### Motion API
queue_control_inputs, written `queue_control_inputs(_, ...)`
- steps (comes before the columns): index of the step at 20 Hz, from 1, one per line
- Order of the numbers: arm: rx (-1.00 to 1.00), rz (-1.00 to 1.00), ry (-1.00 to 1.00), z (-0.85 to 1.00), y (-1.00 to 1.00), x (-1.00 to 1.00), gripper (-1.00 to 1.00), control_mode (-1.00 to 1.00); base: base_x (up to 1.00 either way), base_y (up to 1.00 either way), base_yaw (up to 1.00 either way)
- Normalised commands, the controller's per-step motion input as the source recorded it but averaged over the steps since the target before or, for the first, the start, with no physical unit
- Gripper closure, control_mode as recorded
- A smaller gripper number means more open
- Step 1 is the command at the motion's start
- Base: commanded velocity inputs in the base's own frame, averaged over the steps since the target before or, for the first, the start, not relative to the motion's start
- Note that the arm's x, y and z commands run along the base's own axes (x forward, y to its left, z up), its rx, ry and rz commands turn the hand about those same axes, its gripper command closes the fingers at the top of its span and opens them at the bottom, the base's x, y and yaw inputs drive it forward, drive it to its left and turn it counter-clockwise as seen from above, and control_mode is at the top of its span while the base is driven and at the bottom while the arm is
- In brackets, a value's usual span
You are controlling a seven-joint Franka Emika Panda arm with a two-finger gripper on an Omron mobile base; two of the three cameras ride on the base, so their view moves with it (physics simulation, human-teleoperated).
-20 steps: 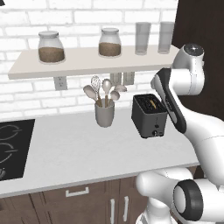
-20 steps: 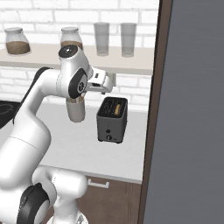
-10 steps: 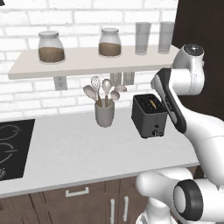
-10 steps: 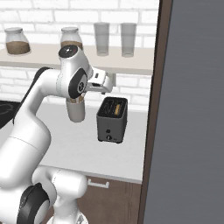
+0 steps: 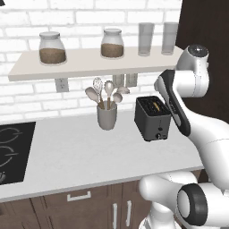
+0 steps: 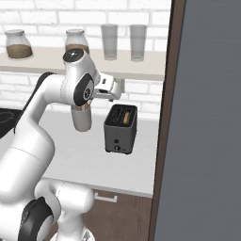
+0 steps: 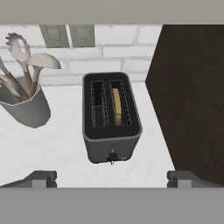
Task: Start the toaster. Once the lever pops up, take the bread to the plate on the dining counter.
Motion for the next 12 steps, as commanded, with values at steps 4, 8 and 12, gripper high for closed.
queue_control_inputs(4, 0.0, 0.0, 0.0, 0.0, 0.0, 0.0, -1.0, -1.0, 0.0, 0.0, 0.0)
queue_control_inputs(8, 0.0, 0.0, 0.0, 0.0, 0.0, 0.0, -1.0, -1.0, 0.0, 0.0, 0.0)
queue_control_inputs(12, 0.0, 0.0, 0.0, 0.0, 0.0, 0.0, -1.0, -1.0, 0.0, 0.0, 0.0)
